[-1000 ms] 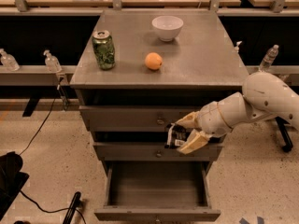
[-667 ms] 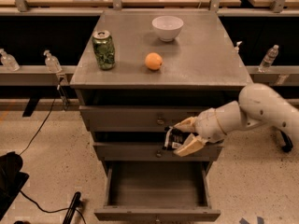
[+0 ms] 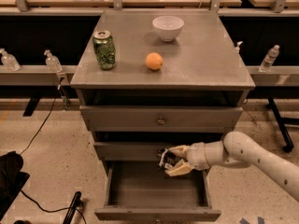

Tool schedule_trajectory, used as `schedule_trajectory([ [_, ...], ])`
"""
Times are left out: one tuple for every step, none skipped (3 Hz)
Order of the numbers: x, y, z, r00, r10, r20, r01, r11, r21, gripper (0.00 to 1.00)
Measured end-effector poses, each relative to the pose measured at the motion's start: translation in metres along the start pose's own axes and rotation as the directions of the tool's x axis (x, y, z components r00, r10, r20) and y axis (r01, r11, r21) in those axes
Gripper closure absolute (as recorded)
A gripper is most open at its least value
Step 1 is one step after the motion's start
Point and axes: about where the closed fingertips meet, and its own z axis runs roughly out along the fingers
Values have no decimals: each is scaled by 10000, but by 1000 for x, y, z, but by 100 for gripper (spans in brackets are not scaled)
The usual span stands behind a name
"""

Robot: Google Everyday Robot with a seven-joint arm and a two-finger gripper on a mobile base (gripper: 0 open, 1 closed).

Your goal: Place rxbar chocolate into bottom drawer

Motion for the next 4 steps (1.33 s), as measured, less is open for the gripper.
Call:
schedule_trajectory([
  [66,-1,36,9985,500,-225,-499,9987,36,100],
  [67,6,77,9960,131,-887,-204,9965,-815,100],
  [63,7,86,9958,24,-911,-115,9950,-996,100],
  [82,38,127,9986,428,-310,-459,9929,-1093,100],
])
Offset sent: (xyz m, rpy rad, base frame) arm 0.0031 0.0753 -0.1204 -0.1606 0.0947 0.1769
